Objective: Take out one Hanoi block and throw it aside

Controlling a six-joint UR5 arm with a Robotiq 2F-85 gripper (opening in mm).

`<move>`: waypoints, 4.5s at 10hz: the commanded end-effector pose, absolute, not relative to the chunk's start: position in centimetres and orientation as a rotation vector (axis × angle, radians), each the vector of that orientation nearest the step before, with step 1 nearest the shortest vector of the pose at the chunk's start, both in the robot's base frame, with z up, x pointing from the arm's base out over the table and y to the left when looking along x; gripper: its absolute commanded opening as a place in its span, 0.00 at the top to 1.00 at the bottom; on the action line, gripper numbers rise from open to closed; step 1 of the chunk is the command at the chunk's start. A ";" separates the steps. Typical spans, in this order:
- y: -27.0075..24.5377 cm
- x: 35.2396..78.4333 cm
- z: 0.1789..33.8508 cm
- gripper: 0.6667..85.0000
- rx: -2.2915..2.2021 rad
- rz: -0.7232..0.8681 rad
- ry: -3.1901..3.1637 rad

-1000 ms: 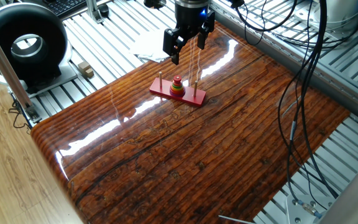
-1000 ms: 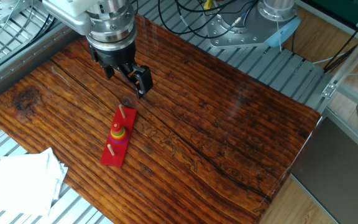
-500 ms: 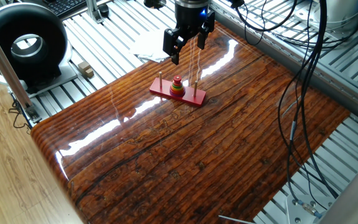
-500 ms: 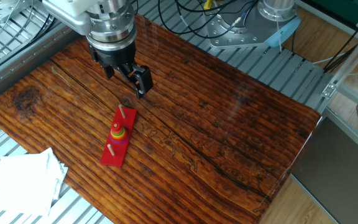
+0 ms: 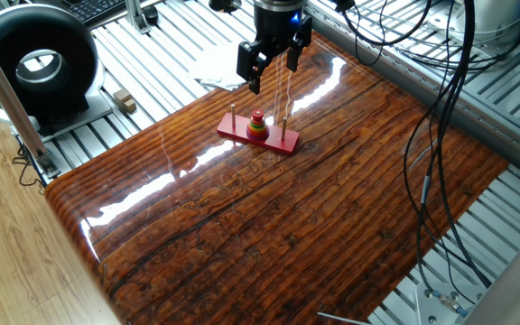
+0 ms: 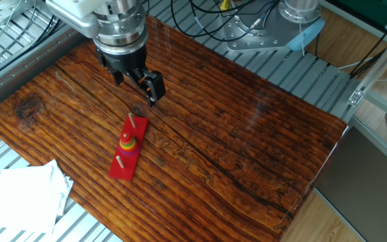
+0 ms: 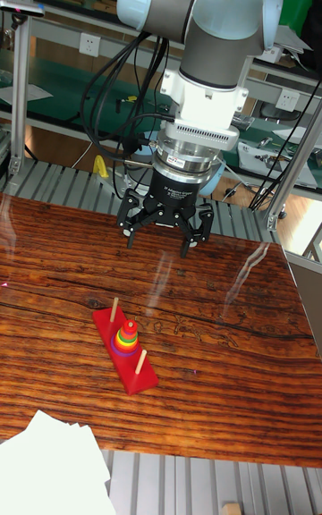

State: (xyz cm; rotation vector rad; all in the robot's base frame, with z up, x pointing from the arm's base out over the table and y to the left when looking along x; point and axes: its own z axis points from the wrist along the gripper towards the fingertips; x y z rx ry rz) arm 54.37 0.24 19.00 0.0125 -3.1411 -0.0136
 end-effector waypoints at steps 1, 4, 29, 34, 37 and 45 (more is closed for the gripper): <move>-1.2 55.2 19.0 1.00 -0.085 0.090 -3.171; -0.5 55.3 18.8 1.00 -0.087 0.063 -3.176; -2.3 52.5 15.3 1.00 0.084 0.214 -3.122; -0.9 59.5 11.6 0.78 0.153 0.069 -3.220; 1.0 63.7 10.0 0.42 0.301 -0.025 -3.289; 0.0 62.0 11.2 0.06 0.405 0.002 -3.231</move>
